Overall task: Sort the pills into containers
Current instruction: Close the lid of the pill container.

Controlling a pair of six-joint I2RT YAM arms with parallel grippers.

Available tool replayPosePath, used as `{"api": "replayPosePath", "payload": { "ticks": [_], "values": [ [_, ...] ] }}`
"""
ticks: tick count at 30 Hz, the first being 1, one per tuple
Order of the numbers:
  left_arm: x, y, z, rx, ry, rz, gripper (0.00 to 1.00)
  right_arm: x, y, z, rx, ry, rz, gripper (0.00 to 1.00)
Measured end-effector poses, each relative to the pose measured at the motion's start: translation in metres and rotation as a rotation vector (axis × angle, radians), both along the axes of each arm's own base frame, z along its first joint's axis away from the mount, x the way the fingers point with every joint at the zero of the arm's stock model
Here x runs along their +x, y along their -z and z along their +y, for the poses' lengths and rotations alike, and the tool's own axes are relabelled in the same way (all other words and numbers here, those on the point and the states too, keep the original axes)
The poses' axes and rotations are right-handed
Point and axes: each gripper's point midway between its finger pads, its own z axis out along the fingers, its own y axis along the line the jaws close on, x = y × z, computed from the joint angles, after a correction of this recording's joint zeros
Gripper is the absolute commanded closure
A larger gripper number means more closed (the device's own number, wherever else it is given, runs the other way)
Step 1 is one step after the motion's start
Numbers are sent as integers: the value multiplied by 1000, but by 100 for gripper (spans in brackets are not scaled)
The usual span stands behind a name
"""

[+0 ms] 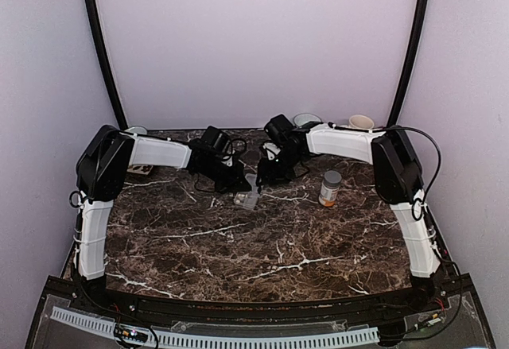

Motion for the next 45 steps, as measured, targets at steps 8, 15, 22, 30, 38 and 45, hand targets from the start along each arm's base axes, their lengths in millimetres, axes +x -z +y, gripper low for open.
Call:
{"api": "replayPosePath", "payload": {
  "ticks": [8, 15, 22, 30, 38, 45],
  "values": [
    [0, 0, 0, 0, 0, 0, 100, 0, 1, 0, -9, -1, 10, 53],
    [0, 0, 0, -1, -1, 0, 100, 0, 2, -1, -14, 1, 9, 53],
    [0, 1, 0, 0, 0, 0, 100, -1, 6, -2, -14, 2, 7, 53],
    [0, 1, 0, 0, 0, 0, 100, -1, 6, -3, -6, 3, -7, 53],
    [0, 1, 0, 0, 0, 0, 100, -8, 10, -15, -44, 15, -2, 53],
    [0, 0, 0, -1, 0, 0, 100, -17, 23, -25, -86, 20, 31, 53]
  ]
}}
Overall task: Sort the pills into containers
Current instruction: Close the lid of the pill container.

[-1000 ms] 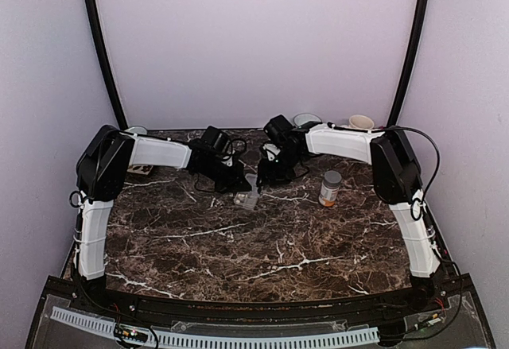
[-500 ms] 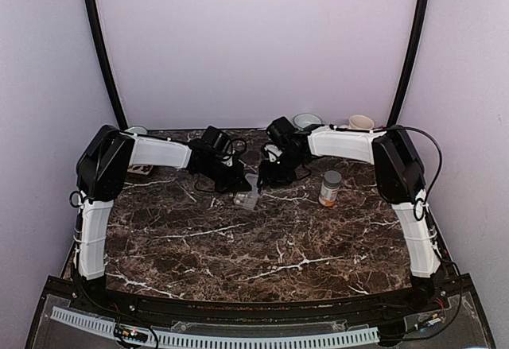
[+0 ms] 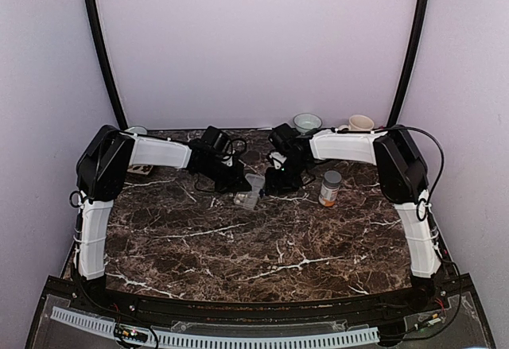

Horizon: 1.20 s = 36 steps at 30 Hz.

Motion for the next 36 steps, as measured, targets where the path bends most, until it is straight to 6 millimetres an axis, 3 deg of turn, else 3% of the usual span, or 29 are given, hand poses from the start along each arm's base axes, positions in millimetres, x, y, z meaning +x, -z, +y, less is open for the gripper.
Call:
{"api": "replayPosePath", "payload": {
  "ticks": [8, 15, 26, 36],
  "values": [
    [3, -1, -2, -2, -1, -6, 100, -1, -8, 3, 31, 17, 1, 53],
    [3, -1, -2, -2, -1, -6, 100, -3, -27, 23, 189, 47, 41, 52],
    [8, -4, 0, 18, -17, -15, 100, -15, -17, 30, 273, 82, 132, 51],
    [11, -3, 6, 44, -38, -20, 100, -9, -20, 35, 338, 111, 147, 51]
  ]
}}
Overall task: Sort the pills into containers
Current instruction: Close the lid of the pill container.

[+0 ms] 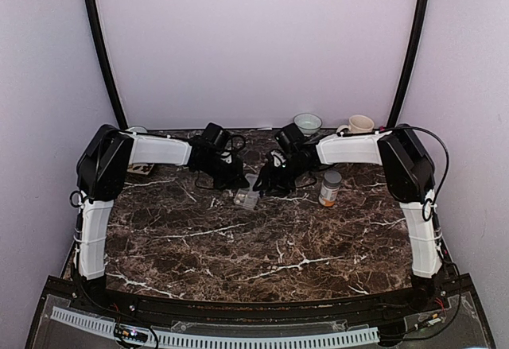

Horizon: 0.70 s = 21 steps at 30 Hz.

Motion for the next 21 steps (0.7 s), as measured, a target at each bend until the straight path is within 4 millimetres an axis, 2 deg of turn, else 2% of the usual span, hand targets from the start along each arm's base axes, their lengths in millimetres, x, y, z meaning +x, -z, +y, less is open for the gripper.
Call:
{"api": "replayPosePath", "payload": {
  "ticks": [13, 21],
  "values": [
    [8, -12, 29, 21, -66, -28, 99, 1, -3, 4, 23, 6, 6, 51],
    [1, 7, 41, 43, -79, 3, 99, 1, -3, 4, 24, 7, 8, 51]
  ]
}}
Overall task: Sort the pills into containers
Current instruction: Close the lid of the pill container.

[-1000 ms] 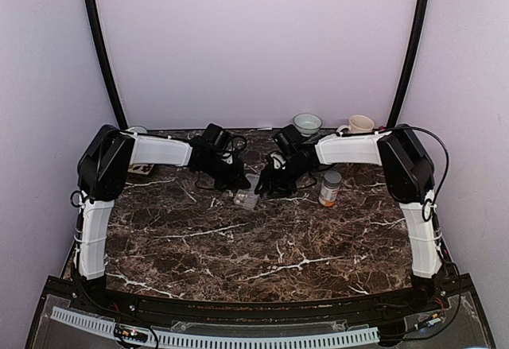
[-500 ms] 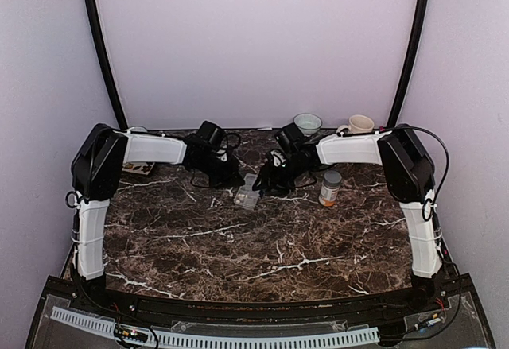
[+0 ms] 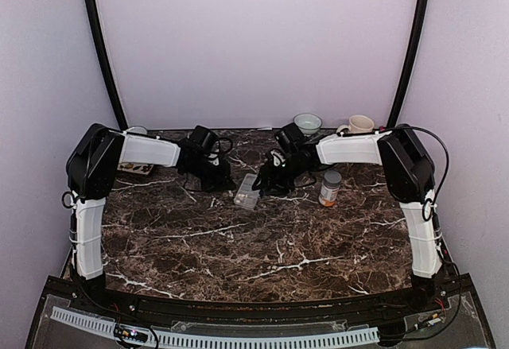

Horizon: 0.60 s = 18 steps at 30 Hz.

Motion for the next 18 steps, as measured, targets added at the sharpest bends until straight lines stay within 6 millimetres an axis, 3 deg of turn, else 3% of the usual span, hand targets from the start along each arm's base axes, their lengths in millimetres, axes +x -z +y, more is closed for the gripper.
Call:
{"api": "replayPosePath", "payload": {
  "ticks": [18],
  "values": [
    [0, -3, -6, -41, 16, -3, 99, 3, 15, 3, 1, 13, 37, 50]
  ]
}}
